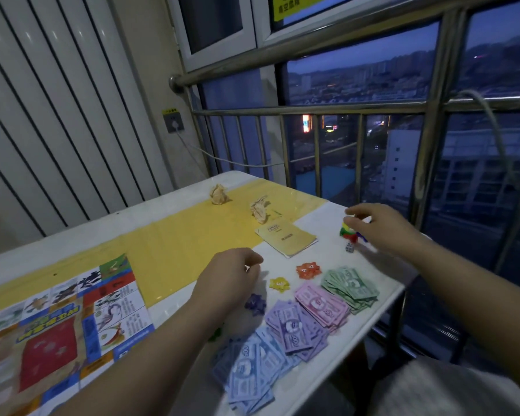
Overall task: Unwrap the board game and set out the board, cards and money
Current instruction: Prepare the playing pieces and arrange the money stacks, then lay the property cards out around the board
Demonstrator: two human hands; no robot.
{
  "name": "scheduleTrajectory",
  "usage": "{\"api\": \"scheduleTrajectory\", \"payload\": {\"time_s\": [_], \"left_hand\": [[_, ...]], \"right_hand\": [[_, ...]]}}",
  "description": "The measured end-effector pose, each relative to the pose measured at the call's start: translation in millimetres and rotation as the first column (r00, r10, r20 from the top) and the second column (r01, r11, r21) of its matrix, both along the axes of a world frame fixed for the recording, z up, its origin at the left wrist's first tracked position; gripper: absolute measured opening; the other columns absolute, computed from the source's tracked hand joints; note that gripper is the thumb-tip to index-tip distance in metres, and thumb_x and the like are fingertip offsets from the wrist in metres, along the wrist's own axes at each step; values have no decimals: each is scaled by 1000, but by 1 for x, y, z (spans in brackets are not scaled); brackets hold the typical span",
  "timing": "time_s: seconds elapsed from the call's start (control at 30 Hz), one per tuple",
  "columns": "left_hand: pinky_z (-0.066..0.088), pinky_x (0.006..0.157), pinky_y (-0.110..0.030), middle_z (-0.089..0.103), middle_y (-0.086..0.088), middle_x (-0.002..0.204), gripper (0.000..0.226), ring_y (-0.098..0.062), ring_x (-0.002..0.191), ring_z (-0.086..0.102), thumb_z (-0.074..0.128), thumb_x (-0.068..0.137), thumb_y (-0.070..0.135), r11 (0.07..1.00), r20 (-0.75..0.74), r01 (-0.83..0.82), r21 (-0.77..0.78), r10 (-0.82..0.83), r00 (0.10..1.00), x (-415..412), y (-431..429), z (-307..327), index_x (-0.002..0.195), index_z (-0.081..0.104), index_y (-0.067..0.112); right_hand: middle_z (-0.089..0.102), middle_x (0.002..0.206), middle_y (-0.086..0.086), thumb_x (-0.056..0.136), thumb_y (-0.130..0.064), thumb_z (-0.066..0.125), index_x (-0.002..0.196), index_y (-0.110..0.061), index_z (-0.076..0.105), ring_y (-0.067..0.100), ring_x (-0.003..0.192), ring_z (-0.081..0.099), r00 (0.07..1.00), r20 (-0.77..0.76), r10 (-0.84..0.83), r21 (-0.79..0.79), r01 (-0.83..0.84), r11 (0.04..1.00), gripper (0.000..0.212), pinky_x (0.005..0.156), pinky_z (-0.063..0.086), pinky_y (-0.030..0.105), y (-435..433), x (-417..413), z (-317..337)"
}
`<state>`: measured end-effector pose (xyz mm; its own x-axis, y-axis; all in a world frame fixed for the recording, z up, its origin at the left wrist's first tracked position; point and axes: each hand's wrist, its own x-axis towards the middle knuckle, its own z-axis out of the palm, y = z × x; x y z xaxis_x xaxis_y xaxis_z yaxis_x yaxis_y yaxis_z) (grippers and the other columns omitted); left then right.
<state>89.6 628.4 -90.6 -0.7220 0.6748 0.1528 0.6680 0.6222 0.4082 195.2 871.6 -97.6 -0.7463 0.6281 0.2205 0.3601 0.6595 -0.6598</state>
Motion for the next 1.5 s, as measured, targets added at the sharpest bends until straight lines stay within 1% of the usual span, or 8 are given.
{"api": "scheduleTrajectory", "payload": {"time_s": [0.1,0.23,0.47,0.73,1.13,1.27,1.37,1.5], "left_hand": [[44,80,-22,64,9,118,26,-6,94,56,47,97,22,996,26,26,86,-29,999,5,16,0,118,63,22],[45,81,-22,65,8,115,24,-5,91,56,49,97,22,990,68,48,129,-57,996,7,35,-2,115,65,22],[47,79,-23,66,8,112,21,-6,94,59,51,96,21,981,139,30,191,-57,989,8,53,-3,109,68,23],[46,72,-20,66,10,112,20,-1,89,61,51,95,21,974,151,58,220,-93,984,20,61,-6,101,69,28],[47,64,-17,68,14,98,18,1,89,62,52,95,19,949,190,56,309,-119,975,33,34,15,95,65,31],[46,65,-13,69,16,93,18,0,86,64,51,96,17,934,244,18,357,-112,963,36,15,29,95,65,29],[47,67,-16,71,10,90,20,-4,79,66,50,96,11,884,399,-68,463,-140,906,38,-10,43,97,67,21],[49,73,-24,72,4,87,20,-10,78,65,50,96,9,713,688,-359,603,-236,686,42,-51,65,93,67,18]], "right_hand": [[40,143,10,82,-55,61,139,-20,44,31,128,42,986,169,-12,71,1,998,70,103,38,41,23,6,-21],[34,149,5,71,-75,54,147,-25,30,30,134,30,958,281,51,200,-110,974,94,106,29,41,25,1,-26],[47,117,-2,81,-68,49,122,-25,53,17,110,46,959,238,154,343,-231,911,60,83,36,28,18,-20,-31],[44,96,-2,97,-42,43,101,-19,48,19,87,46,926,294,238,438,-352,827,24,69,29,30,13,-21,-30],[46,77,-1,95,-37,49,79,-13,47,19,74,44,938,284,199,477,-318,819,28,62,32,34,5,-20,-23],[50,72,3,94,-35,54,72,-13,51,20,72,47,945,288,156,365,-259,894,31,61,34,32,8,-24,-16],[46,60,4,92,-29,60,59,-12,48,19,61,45,976,116,185,181,-204,962,39,60,31,29,-9,-30,7],[54,63,13,92,-33,59,72,4,61,15,57,47,921,-57,385,197,-368,909,41,53,31,25,-87,-39,59]]}}
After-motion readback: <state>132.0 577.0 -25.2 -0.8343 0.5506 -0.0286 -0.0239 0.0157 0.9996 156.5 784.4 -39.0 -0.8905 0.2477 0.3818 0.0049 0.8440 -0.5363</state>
